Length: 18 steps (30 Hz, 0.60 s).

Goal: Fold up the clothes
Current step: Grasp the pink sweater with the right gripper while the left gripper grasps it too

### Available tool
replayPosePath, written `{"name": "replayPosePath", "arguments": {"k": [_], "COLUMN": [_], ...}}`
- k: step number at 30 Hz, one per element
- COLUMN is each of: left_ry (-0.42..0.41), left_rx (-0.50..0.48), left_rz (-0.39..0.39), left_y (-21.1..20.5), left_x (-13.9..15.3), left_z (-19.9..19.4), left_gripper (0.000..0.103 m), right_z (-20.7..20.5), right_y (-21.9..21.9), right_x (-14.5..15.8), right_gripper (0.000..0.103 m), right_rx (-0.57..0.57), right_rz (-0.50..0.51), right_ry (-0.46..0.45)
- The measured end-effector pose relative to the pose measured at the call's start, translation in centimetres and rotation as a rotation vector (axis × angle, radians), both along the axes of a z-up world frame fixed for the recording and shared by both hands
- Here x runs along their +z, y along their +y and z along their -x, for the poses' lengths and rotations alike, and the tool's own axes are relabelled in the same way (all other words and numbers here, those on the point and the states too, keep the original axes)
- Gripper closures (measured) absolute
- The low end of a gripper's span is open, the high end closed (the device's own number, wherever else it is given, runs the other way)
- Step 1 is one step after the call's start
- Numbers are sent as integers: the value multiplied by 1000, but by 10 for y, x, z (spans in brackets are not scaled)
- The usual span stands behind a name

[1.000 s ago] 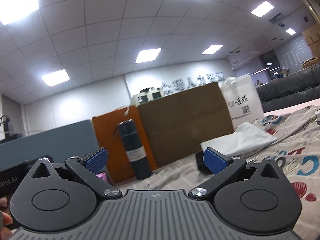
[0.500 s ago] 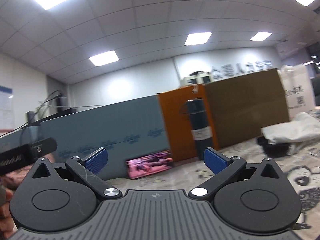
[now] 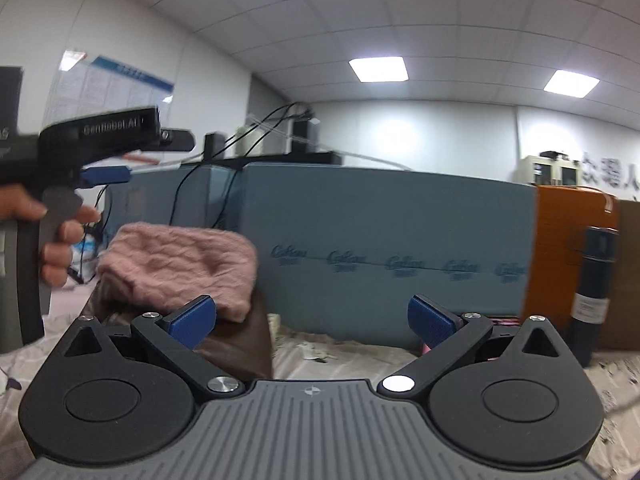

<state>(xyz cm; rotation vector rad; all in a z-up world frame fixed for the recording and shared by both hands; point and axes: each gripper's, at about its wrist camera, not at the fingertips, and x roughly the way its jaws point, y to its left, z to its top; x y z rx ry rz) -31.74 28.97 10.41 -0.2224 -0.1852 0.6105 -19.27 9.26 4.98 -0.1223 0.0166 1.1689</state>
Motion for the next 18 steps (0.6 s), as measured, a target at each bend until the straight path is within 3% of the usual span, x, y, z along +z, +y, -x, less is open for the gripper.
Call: {"name": "replayPosePath", "arguments": {"k": [4,9,15,18], "left_ry": [-104,-207,-252,-273], "left_rx": [-73,-9,50,79], "left_rz": [142,271,350,388], "left_y": [51,88,110,121], "left_x": [-26,-49,-62,-68], "left_z": [29,63,77,84], "left_gripper": [0,0,0,0], "right_z": [10,30,54,62], "right_y": [43,103,172,204], "right_x": [-5,-8,-14,-20], "right_gripper": [0,1,3,12], "right_rx": [66,162,294,303], "right_rz": [65,123,189,240], "right_ry": [-38,-98,-142,-163]}}
